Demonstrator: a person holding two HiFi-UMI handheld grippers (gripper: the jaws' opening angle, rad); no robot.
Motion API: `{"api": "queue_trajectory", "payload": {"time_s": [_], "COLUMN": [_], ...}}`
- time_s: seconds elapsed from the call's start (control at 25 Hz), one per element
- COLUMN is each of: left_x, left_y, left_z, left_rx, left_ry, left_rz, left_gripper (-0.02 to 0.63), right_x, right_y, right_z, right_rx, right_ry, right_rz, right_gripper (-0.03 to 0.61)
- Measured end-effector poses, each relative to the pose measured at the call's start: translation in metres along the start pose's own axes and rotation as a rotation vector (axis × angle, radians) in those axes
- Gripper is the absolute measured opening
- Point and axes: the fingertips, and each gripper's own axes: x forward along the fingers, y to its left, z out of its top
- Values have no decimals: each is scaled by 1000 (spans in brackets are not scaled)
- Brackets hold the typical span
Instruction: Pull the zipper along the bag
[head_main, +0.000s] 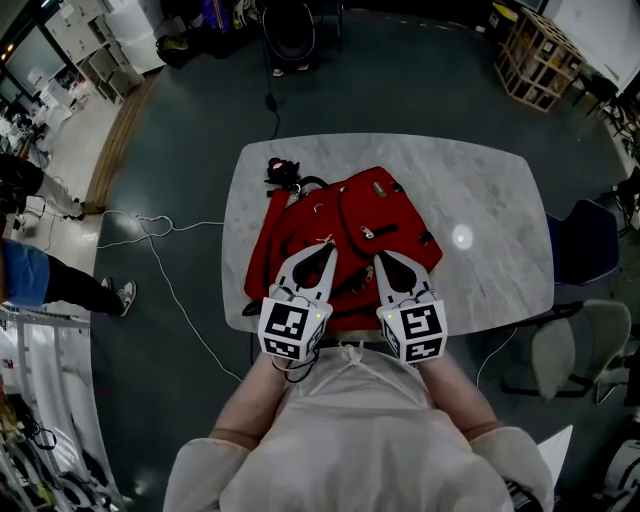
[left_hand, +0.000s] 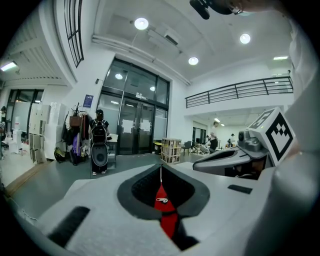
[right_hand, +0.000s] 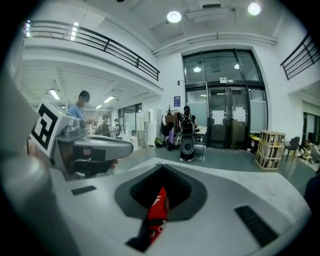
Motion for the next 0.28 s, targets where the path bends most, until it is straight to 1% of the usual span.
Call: {"api": "queue_trajectory", "payload": {"time_s": [0.28], "left_x": [6], "left_y": [1], "left_z": [-8], "left_rx": [3], "left_ry": [37], "left_rz": [-8], "left_gripper": [20], "right_x": [7], "right_y": [-3], "right_z": [-4], "right_rx": [6], "right_ry": [17], "right_rz": [-1], "right_gripper": [26]}}
